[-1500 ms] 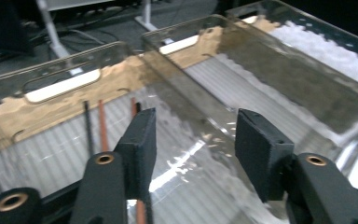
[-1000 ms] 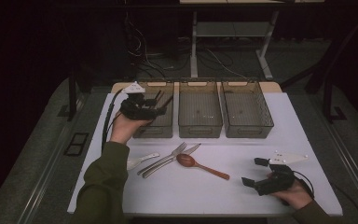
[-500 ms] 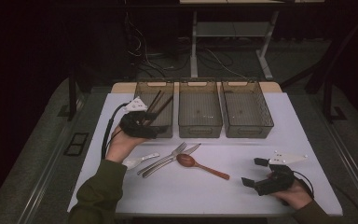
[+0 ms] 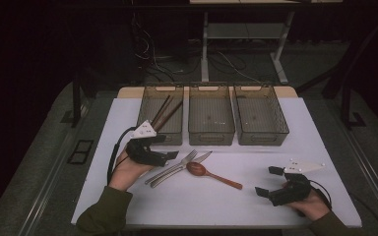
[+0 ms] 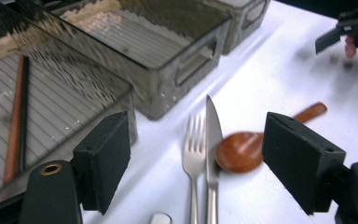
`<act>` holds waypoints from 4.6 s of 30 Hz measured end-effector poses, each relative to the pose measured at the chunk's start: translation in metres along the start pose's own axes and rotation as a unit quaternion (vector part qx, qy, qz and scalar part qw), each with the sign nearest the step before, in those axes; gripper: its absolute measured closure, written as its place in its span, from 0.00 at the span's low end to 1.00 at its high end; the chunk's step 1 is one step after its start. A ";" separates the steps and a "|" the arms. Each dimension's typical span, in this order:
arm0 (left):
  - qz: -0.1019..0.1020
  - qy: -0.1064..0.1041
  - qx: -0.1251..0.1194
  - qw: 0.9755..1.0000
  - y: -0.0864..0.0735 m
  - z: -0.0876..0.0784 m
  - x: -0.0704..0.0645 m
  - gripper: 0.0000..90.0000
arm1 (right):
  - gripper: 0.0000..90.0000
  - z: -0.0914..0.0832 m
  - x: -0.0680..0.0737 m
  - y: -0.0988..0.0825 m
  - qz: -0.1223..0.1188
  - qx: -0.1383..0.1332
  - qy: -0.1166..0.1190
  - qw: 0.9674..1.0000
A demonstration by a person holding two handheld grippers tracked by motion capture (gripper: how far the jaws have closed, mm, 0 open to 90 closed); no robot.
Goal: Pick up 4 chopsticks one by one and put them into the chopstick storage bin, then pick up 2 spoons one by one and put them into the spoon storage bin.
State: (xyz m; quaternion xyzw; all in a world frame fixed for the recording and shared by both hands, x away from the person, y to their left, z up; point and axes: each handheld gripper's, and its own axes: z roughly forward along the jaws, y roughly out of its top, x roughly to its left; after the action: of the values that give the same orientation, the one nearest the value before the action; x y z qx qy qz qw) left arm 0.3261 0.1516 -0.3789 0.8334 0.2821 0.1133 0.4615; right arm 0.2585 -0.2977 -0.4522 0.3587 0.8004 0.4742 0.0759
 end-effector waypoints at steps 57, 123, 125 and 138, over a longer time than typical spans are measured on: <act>-0.094 0.059 0.059 0.992 -0.102 -0.045 0.053 0.25 | 0.01 0.001 0.001 0.001 -0.006 0.002 0.003 1.000; -0.002 0.014 0.142 0.990 -0.088 -0.043 0.036 0.89 | 0.01 0.003 0.001 0.001 -0.008 0.005 0.004 1.000; -0.005 0.019 0.141 0.990 -0.087 -0.042 0.035 0.89 | 0.01 0.002 0.001 0.001 -0.008 0.006 0.004 1.000; -0.003 0.029 0.121 0.992 -0.080 -0.043 0.033 0.89 | 0.01 0.003 0.000 0.001 -0.007 0.006 0.005 1.000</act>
State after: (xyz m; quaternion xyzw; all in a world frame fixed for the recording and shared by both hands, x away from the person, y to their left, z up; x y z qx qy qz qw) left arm 0.3040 0.2341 -0.4239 0.8785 0.3095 0.1010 0.3495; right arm 0.2600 -0.2954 -0.4529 0.3509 0.8065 0.4703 0.0730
